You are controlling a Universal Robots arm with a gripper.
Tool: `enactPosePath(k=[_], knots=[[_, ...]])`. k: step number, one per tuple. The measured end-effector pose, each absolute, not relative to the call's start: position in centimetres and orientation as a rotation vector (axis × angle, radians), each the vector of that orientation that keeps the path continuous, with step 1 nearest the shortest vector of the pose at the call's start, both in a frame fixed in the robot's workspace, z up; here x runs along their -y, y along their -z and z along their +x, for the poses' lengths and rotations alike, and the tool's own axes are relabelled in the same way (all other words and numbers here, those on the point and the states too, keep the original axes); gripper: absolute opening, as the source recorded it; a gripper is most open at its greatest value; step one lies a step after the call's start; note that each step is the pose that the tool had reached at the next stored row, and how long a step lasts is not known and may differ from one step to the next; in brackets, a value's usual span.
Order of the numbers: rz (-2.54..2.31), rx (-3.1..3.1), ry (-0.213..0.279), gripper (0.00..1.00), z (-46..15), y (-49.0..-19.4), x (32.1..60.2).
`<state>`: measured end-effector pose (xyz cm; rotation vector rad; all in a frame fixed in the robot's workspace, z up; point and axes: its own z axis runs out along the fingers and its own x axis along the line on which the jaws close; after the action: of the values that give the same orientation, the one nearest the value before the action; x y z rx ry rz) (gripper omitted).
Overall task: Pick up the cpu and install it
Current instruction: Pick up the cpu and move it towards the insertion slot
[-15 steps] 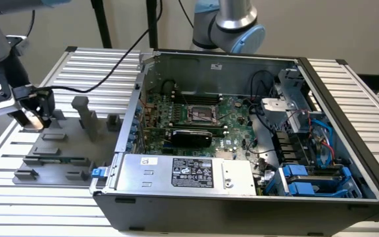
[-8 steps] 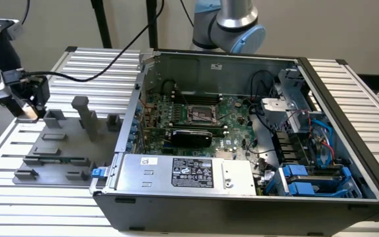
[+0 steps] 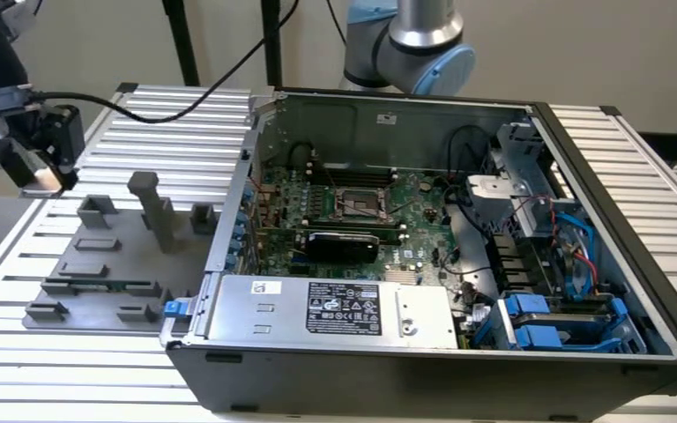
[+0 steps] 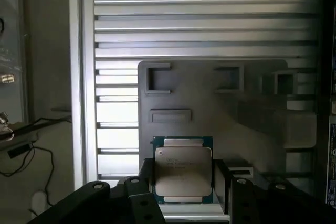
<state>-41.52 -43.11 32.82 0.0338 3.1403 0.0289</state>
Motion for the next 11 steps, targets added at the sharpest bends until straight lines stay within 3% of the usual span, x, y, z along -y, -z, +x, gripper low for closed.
enactPosePath(k=[11], knots=[[0.034, -3.140, -0.029, 0.55, -37.4, -37.8, 42.9]])
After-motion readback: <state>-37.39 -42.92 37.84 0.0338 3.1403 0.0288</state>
